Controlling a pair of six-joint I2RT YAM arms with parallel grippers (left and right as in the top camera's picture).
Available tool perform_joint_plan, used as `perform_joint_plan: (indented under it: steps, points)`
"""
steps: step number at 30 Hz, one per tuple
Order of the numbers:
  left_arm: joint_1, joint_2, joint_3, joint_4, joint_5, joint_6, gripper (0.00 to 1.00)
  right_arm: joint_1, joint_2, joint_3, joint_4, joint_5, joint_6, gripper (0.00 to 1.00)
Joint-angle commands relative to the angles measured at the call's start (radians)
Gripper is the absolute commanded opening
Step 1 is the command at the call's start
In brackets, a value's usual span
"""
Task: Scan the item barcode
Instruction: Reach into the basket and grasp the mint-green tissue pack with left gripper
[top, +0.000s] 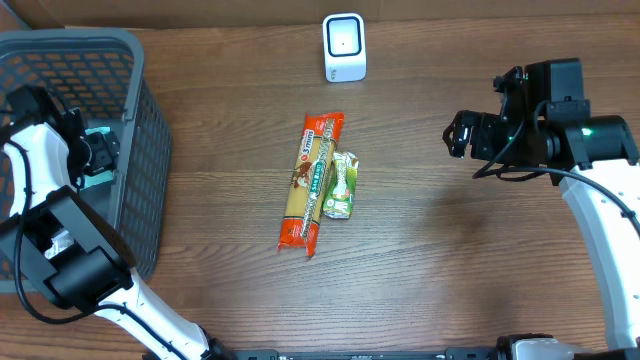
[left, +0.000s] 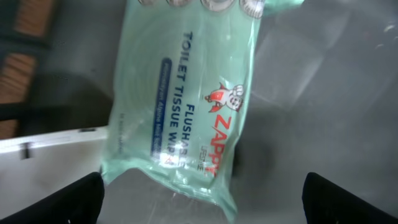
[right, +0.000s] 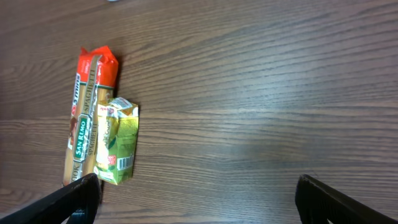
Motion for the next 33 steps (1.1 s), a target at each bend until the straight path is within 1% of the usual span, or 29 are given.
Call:
perform_joint_plan:
  steps: [1, 5, 9, 12, 14, 16, 17, 18, 19, 20, 25, 32, 33]
  points:
    - [-0.007, 0.013, -0.056, 0.047, 0.003, 0.023, 0.95, 0.009, 0.016, 0.019, 0.004, 0.002, -0.005, 1.0]
    - [-0.01, 0.013, -0.107, 0.116, 0.005, 0.026, 0.98, 0.009, 0.025, 0.019, 0.005, 0.002, -0.005, 1.0]
    - [-0.01, 0.013, -0.139, 0.151, 0.004, 0.033, 0.98, 0.009, 0.025, 0.019, 0.006, 0.002, -0.005, 1.0]
    - [-0.006, 0.013, -0.146, 0.16, 0.003, 0.033, 0.95, 0.009, 0.025, 0.019, 0.006, 0.002, -0.005, 1.0]
    - [-0.006, 0.013, -0.146, 0.166, 0.003, 0.032, 0.88, 0.009, 0.025, 0.019, 0.006, 0.002, -0.005, 1.0]
    - [-0.006, 0.013, -0.146, 0.166, 0.004, 0.032, 0.75, 0.009, 0.025, 0.019, 0.006, 0.002, -0.005, 1.0]
    - [-0.006, 0.013, -0.146, 0.164, 0.003, 0.032, 0.66, 0.009, 0.025, 0.019, 0.005, 0.002, -0.005, 1.0]
    - [-0.006, 0.013, -0.146, 0.161, 0.003, 0.032, 0.52, 0.009, 0.025, 0.019, 0.005, 0.002, -0.005, 1.0]
    - [-0.006, 0.013, -0.146, 0.158, 0.003, 0.032, 0.33, 0.009, 0.025, 0.019, 0.005, 0.002, -0.005, 1.0]
    - [-0.006, 0.013, -0.146, 0.15, 0.003, 0.032, 0.04, 0.009, 0.025, 0.019, 0.005, 0.002, -0.005, 1.0]
    - [-0.007, 0.012, -0.127, 0.099, 0.005, 0.032, 0.04, 0.009, 0.025, 0.019, 0.005, 0.002, -0.005, 1.0]
    - [-0.007, 0.012, -0.008, -0.027, 0.006, 0.021, 0.04, 0.009, 0.025, 0.019, 0.005, 0.002, -0.005, 1.0]
    - [-0.007, 0.012, 0.011, -0.038, 0.012, 0.021, 0.06, 0.009, 0.025, 0.019, 0.005, 0.002, -0.005, 1.0]
